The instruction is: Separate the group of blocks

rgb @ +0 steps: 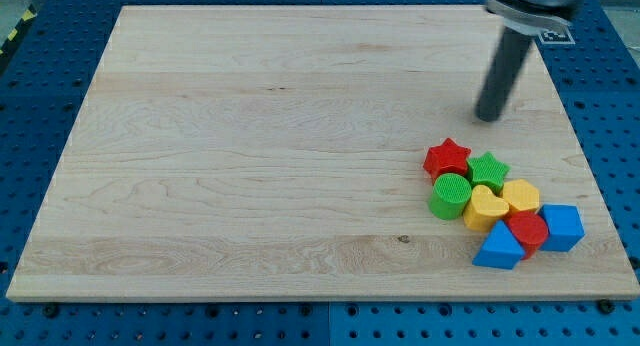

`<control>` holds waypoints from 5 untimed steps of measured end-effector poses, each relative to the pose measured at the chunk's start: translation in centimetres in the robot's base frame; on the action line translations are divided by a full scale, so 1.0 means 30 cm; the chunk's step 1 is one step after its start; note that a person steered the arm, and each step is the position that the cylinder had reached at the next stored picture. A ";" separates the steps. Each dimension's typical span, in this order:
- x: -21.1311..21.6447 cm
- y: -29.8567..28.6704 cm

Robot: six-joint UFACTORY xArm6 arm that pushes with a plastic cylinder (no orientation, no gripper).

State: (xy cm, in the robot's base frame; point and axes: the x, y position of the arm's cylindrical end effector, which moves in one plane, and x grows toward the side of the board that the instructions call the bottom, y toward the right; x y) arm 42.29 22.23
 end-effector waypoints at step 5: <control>0.617 -0.031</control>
State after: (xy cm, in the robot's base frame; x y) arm 60.80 21.28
